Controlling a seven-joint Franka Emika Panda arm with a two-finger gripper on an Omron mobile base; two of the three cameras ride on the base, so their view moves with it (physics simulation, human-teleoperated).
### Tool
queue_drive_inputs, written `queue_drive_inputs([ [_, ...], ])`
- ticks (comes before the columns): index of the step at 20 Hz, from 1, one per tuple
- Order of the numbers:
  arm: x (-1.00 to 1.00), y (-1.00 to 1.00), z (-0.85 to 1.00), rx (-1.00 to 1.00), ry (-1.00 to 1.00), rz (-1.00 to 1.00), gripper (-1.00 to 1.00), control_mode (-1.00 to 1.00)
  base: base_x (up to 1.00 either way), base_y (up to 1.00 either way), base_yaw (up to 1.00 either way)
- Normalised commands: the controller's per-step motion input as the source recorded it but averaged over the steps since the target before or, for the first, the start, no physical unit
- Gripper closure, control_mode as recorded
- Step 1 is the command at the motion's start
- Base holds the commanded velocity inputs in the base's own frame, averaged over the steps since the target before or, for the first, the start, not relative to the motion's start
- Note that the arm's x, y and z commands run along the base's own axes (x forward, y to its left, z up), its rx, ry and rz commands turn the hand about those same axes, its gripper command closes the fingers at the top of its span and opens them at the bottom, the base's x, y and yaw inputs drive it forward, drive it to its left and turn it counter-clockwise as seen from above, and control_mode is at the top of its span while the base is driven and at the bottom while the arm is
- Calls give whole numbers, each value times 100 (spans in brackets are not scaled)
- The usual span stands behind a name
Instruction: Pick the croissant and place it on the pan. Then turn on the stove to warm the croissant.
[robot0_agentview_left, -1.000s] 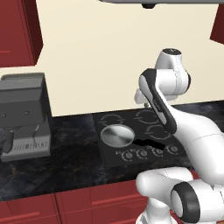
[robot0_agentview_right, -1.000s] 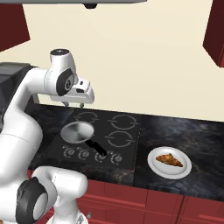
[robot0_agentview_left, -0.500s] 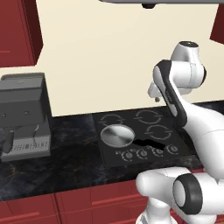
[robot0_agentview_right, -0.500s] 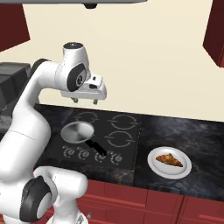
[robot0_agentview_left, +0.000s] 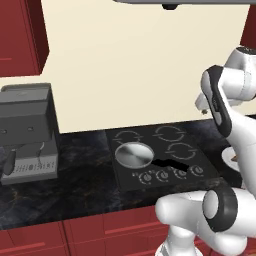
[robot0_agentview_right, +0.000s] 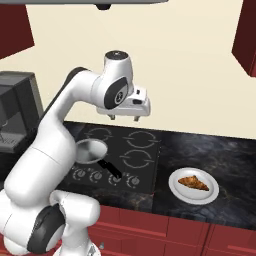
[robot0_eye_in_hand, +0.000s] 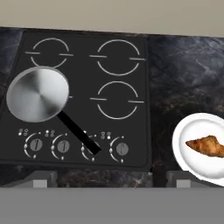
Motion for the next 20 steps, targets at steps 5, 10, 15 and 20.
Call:
queue_drive_inputs([
  [5,81,-10,90,-8,-3,2,-100,-100,0,0,0],
  [10,70,-18,98,-7,-1,4,-100,-100,0,0,0],
  [15,49,-48,51,-4,0,7,-100,-100,0,0,0],
  [20,3,-39,-44,-11,13,16,-100,-100,0,0,0],
])
